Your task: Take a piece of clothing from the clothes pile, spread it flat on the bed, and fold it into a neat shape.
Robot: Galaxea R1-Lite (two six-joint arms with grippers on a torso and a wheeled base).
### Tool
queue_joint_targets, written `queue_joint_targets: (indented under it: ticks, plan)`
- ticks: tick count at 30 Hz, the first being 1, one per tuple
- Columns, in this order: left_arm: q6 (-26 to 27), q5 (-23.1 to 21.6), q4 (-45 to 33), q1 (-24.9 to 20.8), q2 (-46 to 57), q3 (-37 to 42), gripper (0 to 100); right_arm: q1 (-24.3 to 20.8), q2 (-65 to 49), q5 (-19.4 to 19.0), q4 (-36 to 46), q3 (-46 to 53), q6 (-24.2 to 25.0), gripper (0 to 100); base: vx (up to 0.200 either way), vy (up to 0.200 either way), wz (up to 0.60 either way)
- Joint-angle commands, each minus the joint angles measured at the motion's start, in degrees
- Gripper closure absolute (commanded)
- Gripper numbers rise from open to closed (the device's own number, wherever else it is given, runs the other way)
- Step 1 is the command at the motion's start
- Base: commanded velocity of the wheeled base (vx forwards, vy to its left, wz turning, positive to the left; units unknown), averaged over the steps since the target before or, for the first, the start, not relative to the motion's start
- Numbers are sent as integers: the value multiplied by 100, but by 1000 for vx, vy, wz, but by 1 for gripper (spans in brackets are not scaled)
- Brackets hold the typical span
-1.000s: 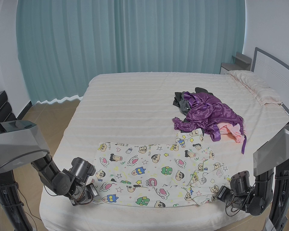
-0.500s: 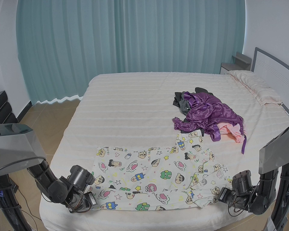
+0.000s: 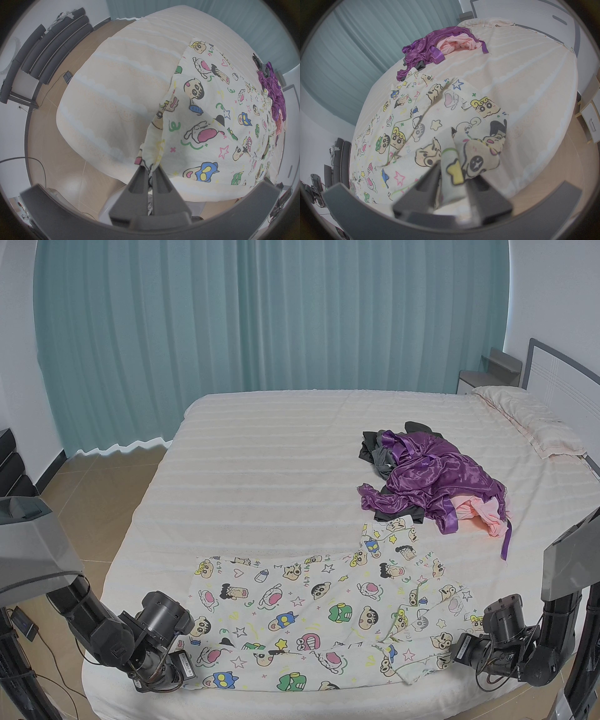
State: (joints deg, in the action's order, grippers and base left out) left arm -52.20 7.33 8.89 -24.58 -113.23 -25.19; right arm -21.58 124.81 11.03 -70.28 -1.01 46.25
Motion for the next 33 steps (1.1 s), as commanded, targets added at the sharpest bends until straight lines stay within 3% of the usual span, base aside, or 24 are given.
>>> queue_joint_targets:
  ticks: [1, 8, 9, 18, 21, 25, 26, 27, 28, 29, 31, 32, 33]
  plan:
    - [-1, -65, -1, -12, 2, 5, 100, -171, -27, -13, 190, 101, 16, 0, 0, 0, 0]
    - [17, -135, -1, -12, 64, 102, 100, -233, -659, -13, 436, 101, 24, 0, 0, 0, 0]
    - [8, -179, 17, -12, 64, 110, 0, -250, -853, -13, 665, 101, 24, 0, 0, 0, 0]
    - [52, -179, 8, 172, 442, 154, 0, -171, -2066, -40, 1535, 101, 16, 0, 0, 0, 0]
    - [553, -267, 104, 515, 890, 84, 0, -119, -2505, -145, 1658, 101, -20, 0, 0, 0, 0]
    - [1107, -829, 509, 902, 1119, -21, 0, 330, -2690, -708, 1640, 101, -529, 0, 0, 0, 0]
    - [1370, -1155, 764, 1060, 1083, -30, 0, 576, -2690, -1086, 1623, 101, -855, 0, 0, 0, 0]
    - [1406, -1190, 781, 1078, 1083, -21, 0, 602, -2690, -1121, 1623, 101, -881, 0, 0, 0, 0]
    - [1775, -1506, 1062, 1236, 969, 5, 0, 936, -2663, -1569, 1623, 92, -1294, 0, 0, 0, 0]
    - [2021, -1664, 1194, 1315, 828, 31, 0, 1147, -2611, -1780, 1631, 66, -1593, 0, 0, 0, 0]
    - [2276, -1805, 1300, 1394, 679, 49, 0, 1349, -2540, -1956, 1631, 57, -1918, 0, 0, 0, 0]
    - [2741, -2042, 1440, 1544, 433, 93, 0, 1639, -2312, -2246, 1631, 13, -2445, 0, 0, 0, 0]
    - [2741, -2042, 1440, 1544, 433, 93, 0, 1639, -2312, -2246, 1631, 13, -2445, 0, 0, 0, 0]
